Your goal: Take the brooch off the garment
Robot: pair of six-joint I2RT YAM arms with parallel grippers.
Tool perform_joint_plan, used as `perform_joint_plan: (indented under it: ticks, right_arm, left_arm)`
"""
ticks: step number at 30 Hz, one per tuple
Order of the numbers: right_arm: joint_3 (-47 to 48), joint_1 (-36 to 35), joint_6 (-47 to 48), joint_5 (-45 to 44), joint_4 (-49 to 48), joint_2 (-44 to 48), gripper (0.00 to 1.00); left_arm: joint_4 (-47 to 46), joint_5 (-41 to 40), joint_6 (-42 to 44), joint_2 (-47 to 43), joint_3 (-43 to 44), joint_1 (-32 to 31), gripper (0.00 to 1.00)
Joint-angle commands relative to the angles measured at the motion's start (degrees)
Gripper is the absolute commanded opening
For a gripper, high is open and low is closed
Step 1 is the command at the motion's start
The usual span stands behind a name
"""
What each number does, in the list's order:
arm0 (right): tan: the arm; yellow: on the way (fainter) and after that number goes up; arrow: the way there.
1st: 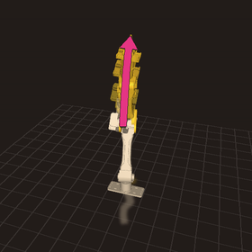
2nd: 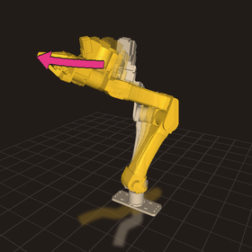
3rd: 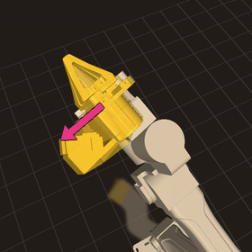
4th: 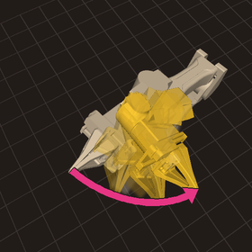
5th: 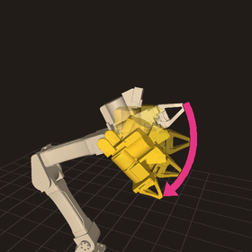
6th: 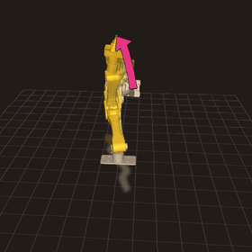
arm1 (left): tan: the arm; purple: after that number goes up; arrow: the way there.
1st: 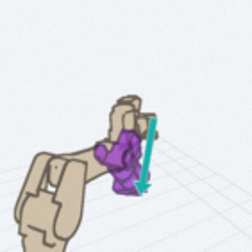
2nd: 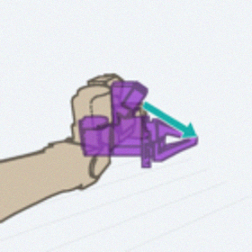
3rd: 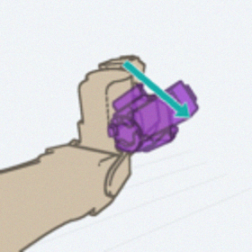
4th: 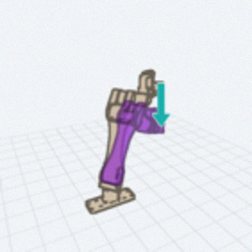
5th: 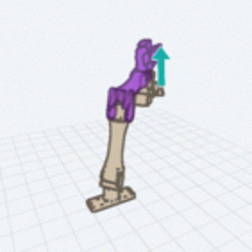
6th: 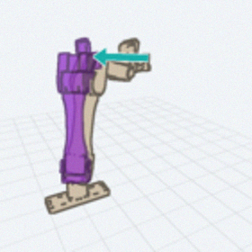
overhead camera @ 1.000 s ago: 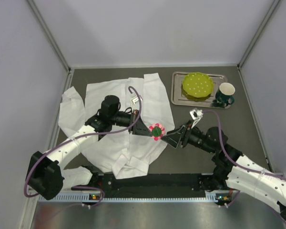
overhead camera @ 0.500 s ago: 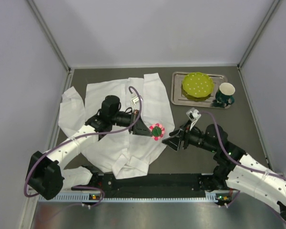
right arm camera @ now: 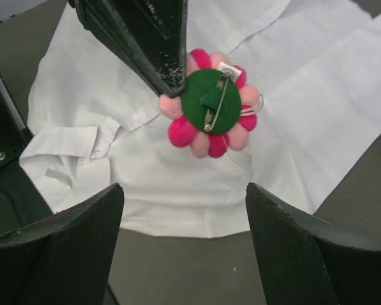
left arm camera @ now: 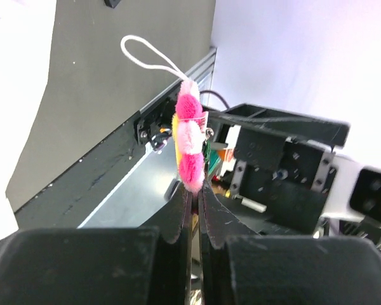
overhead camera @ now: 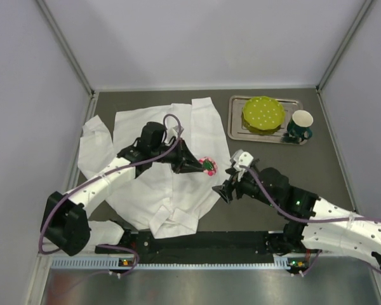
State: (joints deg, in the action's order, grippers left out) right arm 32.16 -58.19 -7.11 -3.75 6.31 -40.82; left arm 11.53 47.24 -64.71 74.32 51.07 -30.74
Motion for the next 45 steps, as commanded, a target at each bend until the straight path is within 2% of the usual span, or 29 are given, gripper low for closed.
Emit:
perform_joint_plan:
  ticks: [1,7,9,16,21,29,38,45]
  right_arm:
    - [2.1,-5.9,13.5,-9.7,-11.8,-4.1,0.77]
    - [-3.1,-8.9,21.6,-10.3,-26.0,-6.1,0.72]
    - [-4.3,-9.1,23.1,-9.8,-29.1,-6.4,0.69]
    - [-2.4,-9.5,25.8,-6.4,-30.6,-11.7,0.62]
    - [-2.4,-9.3,24.2,-5.8,-35.4,-14.4,0.57]
    - [1.0,-9.4,23.4,-2.1,-36.5,-21.0,0.47]
    - [2.6,-9.4,24.1,-4.7,-38.0,-24.1,0.43]
    - [2.6,-9.3,24.4,-5.8,-38.6,-26.0,0.36]
  left_arm:
    - [9.0,-8.0,-4.5,-4.0,6.1,0.4,0.00]
    - [16.6,-10.1,-12.4,-5.3,6.1,0.4,0.00]
    - [20.4,-13.0,-14.2,-6.3,6.6,0.4,0.00]
    - [29.7,-19.3,-14.0,-6.9,11.1,0.4,0.00]
    - [30.5,-19.5,-15.0,-7.1,10.5,0.4,0.00]
    - [30.2,-20.3,-17.2,-8.0,9.5,0.4,0.00]
    - [29.9,-20.3,-18.2,-7.9,8.7,0.3,0.00]
    - [29.4,-19.9,-18.8,-7.5,8.6,0.3,0.00]
